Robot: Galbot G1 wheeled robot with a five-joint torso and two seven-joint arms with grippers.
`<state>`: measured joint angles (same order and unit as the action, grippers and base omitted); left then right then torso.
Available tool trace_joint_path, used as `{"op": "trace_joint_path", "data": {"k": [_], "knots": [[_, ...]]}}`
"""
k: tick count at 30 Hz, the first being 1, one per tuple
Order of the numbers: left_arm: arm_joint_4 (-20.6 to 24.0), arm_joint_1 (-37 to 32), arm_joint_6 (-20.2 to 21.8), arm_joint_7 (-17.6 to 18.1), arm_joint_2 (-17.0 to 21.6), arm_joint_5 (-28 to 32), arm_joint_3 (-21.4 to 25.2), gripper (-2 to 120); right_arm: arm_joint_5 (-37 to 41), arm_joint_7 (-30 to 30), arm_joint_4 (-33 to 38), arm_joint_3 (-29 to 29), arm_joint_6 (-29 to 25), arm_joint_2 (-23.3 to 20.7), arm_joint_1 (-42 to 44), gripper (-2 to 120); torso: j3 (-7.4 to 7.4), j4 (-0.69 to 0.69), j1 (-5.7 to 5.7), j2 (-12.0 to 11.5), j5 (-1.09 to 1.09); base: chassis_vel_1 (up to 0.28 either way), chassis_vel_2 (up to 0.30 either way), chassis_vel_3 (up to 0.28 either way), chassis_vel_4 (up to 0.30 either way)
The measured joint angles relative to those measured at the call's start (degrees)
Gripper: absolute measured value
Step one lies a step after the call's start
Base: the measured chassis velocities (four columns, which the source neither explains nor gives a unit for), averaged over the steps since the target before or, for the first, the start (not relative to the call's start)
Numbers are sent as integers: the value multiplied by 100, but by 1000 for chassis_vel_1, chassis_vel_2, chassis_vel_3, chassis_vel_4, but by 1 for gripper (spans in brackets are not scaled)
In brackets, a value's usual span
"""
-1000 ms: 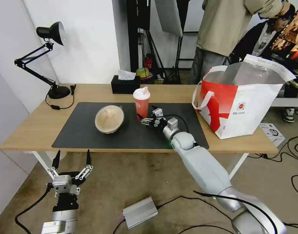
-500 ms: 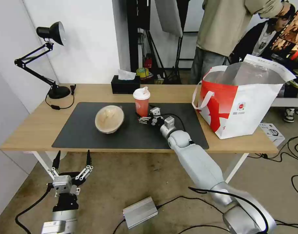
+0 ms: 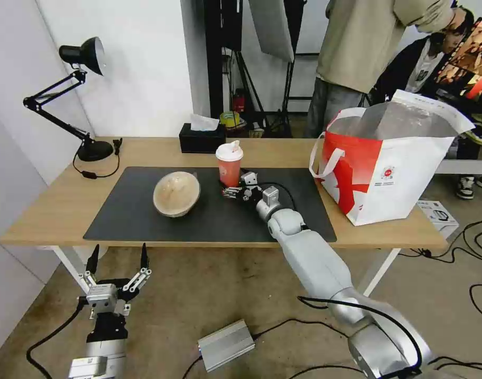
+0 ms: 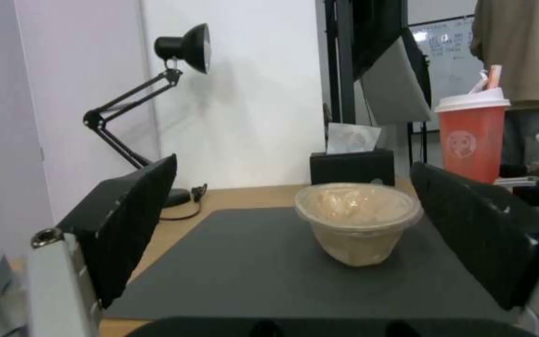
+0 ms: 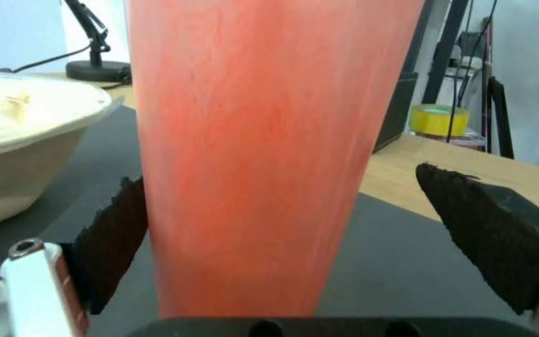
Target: Pick up the trash from the table and place it into the takeout bag.
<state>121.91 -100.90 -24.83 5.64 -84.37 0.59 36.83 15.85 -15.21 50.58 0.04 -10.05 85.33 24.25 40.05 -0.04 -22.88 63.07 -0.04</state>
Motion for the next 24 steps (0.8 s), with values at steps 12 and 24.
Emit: {"op": "trace_joint_path", "data": {"k": [12,24], "knots": [[6,-15,-8,0,-8,2,6,100,13,-129,-140,14,-18,30,6,63,3,4,-1,-1,2,0,0,0,0],[40,-45,-23,0,-19,3,8,100,8,-128,-122,11,-6,33,34,23,4,4,-4,-4,3,0,0,0,0]]}}
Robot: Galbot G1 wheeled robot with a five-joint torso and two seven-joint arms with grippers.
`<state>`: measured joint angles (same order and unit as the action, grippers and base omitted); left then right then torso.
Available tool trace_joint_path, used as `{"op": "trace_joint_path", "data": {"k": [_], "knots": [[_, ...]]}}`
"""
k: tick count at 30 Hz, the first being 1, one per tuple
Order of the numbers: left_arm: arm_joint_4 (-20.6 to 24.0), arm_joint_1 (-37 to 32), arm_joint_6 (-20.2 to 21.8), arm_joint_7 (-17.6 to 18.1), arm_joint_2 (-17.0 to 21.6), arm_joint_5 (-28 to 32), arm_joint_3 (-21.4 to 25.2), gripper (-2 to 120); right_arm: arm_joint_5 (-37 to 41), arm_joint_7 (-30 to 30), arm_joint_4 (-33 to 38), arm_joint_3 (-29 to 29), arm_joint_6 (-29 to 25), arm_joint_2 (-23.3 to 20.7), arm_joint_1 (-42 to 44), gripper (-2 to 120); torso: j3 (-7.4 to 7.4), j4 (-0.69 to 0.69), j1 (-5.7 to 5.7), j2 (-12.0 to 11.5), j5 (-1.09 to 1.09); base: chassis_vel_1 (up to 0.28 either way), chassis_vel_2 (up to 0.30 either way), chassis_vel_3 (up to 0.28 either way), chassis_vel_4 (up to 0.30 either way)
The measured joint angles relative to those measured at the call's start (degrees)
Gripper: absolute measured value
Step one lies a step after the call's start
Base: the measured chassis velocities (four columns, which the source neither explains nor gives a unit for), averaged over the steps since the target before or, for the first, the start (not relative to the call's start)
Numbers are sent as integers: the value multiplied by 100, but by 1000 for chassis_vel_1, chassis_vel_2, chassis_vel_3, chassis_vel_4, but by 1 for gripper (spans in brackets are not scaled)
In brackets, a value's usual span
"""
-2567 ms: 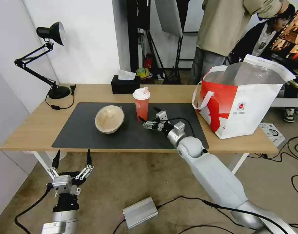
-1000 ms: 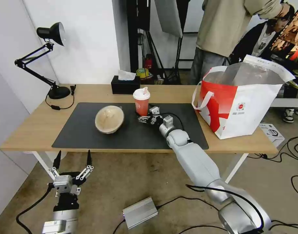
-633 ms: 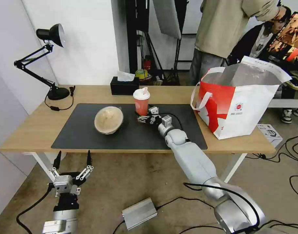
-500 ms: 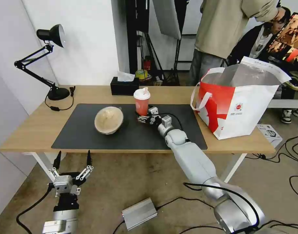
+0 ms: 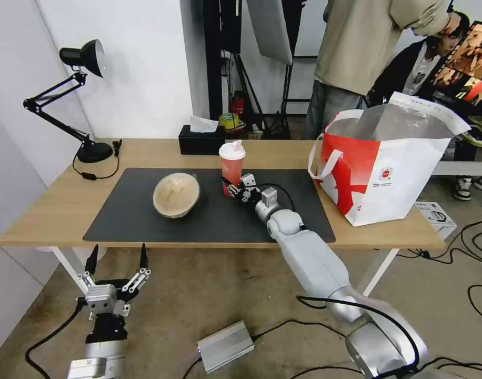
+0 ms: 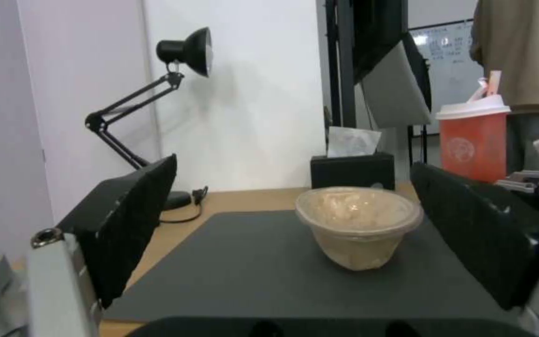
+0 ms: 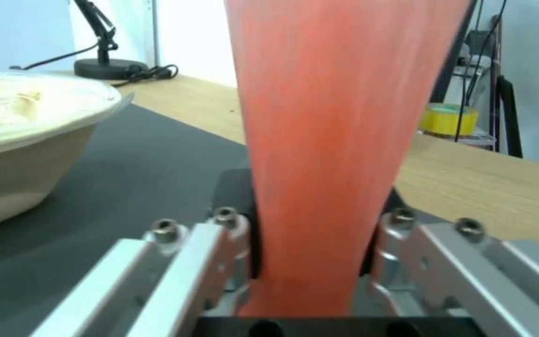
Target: Pick up the trash from the table and place it into the takeout bag.
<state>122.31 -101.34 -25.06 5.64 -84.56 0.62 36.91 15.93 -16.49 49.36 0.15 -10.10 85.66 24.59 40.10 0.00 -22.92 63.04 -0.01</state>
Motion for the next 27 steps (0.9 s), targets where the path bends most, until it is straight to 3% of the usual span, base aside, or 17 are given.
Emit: {"op": "trace_joint_path", "data": {"k": [10,19,27], "knots": [[4,1,-12,0,8,43,16,100,-23,4,23,-8,2,-22,13,3,1,2,0,-1,1,0,0,0,0],[27,14,-12,0,18,62,25,100,-23,35,262,-35,36,-118,66,3,6,4,-4,-7,6,0,0,0,0],[26,19,-14,0,72,87,59,100,143,177,1107,-228,363,-532,157,3,9,-2,-7,-12,6,0,0,0,0]]}}
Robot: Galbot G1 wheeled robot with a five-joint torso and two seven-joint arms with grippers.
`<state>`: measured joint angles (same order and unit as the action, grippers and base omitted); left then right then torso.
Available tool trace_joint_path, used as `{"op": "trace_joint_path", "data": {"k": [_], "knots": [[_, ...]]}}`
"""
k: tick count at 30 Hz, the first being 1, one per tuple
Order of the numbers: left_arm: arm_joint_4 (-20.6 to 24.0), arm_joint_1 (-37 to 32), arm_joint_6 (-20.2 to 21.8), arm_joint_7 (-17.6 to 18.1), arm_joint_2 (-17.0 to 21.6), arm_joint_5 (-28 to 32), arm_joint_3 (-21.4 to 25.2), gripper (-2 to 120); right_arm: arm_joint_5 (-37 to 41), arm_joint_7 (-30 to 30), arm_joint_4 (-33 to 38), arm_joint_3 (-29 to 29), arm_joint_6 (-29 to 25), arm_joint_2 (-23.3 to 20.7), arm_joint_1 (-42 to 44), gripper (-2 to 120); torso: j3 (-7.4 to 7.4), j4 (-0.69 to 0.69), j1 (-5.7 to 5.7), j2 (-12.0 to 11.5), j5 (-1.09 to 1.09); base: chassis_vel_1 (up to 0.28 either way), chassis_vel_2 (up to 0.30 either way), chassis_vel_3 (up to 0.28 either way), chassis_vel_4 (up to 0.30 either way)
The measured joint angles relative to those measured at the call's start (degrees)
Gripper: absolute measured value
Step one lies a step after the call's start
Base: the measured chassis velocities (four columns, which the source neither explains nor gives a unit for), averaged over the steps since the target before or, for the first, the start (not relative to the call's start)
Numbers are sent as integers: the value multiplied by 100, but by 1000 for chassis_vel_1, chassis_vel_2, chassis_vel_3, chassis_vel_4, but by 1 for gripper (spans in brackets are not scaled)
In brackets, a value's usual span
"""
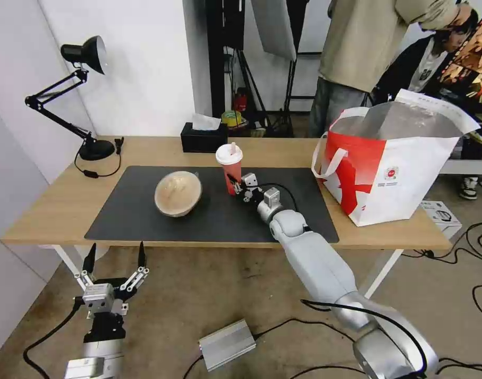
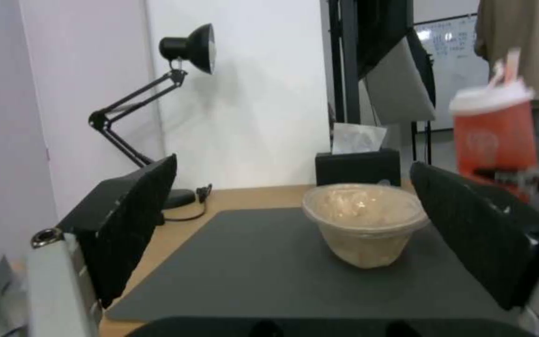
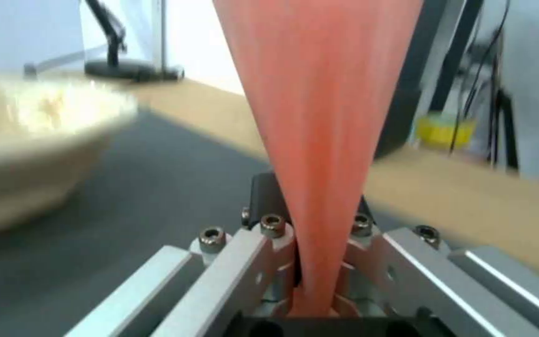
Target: Pick up the trash from the table and place it into the takeout bag.
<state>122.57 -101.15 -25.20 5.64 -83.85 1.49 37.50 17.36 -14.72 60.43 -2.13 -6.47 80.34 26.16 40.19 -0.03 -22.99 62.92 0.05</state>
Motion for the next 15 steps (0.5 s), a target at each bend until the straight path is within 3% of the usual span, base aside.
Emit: {"op": "trace_joint_path", "data": {"k": [6,15], "knots": [[28,-54,-7,2,116,103,109,100,425,140,865,-281,363,-550,-148,3,-6,2,5,8,-3,0,0,0,0],[-7,-47,-60,34,163,209,182,100,938,333,1581,-539,641,-1157,-447,3,-8,3,7,9,-4,0,0,0,0]]}}
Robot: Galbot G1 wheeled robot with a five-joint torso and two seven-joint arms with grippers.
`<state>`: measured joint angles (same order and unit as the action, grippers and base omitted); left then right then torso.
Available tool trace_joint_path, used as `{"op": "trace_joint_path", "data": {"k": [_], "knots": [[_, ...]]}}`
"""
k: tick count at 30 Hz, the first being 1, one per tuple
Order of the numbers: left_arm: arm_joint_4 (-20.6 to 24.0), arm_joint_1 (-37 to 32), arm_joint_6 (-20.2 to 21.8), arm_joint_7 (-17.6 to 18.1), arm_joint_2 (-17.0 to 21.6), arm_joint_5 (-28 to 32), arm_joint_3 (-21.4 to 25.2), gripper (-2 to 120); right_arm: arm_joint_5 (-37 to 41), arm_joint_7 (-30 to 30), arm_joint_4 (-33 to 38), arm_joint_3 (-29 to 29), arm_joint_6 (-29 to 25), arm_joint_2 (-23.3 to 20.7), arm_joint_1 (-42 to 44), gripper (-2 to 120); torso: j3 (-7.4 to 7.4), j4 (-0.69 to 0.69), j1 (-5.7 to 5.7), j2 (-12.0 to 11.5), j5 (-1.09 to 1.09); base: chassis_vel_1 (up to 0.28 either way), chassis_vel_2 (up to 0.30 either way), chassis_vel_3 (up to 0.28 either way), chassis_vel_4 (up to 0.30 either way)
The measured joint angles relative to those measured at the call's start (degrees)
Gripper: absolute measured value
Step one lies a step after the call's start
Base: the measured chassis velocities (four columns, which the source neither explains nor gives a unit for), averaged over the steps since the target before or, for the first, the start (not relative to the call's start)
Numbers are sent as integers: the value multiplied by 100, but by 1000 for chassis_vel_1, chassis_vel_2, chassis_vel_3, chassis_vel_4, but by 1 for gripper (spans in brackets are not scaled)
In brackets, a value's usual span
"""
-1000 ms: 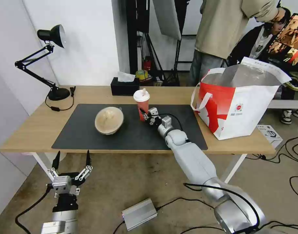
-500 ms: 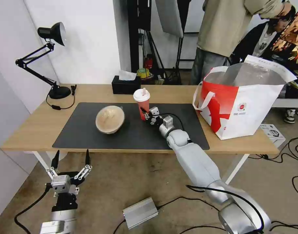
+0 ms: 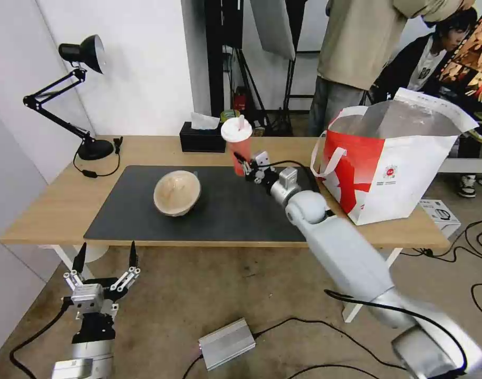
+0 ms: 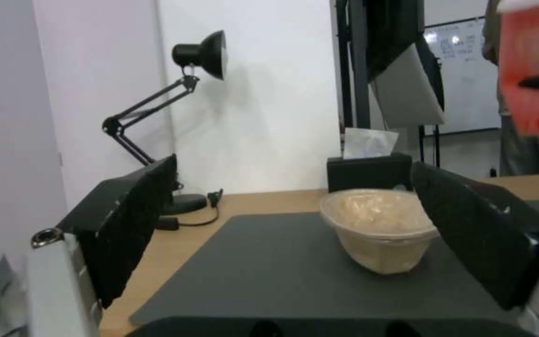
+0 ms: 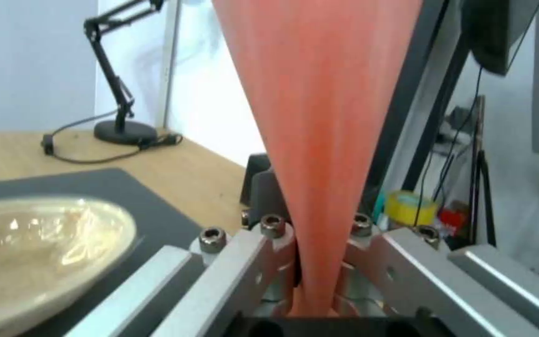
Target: Pick up the trash from the table and place it into the takeout bag.
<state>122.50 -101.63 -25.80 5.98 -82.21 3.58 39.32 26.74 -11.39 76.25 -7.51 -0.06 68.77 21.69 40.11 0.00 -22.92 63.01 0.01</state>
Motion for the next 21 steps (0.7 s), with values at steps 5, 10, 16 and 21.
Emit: {"op": "trace_joint_path", "data": {"k": [5,10,16,21], "knots": [[-2,11,4,2,-39,-31,-60,100,225,45,301,-110,76,-300,-242,3,0,0,0,1,0,0,0,0,0],[-14,38,8,0,-13,-36,-67,100,486,115,644,-172,196,-647,-436,3,0,0,0,1,0,0,0,0,0],[-27,51,-17,-2,-53,-112,-143,100,766,132,1043,-252,309,-1179,-687,3,-1,-1,1,1,1,0,0,0,0],[-32,37,-62,-13,-106,-215,-222,100,927,126,1281,-262,352,-1520,-896,3,-1,-1,1,1,0,0,0,0,0]]}}
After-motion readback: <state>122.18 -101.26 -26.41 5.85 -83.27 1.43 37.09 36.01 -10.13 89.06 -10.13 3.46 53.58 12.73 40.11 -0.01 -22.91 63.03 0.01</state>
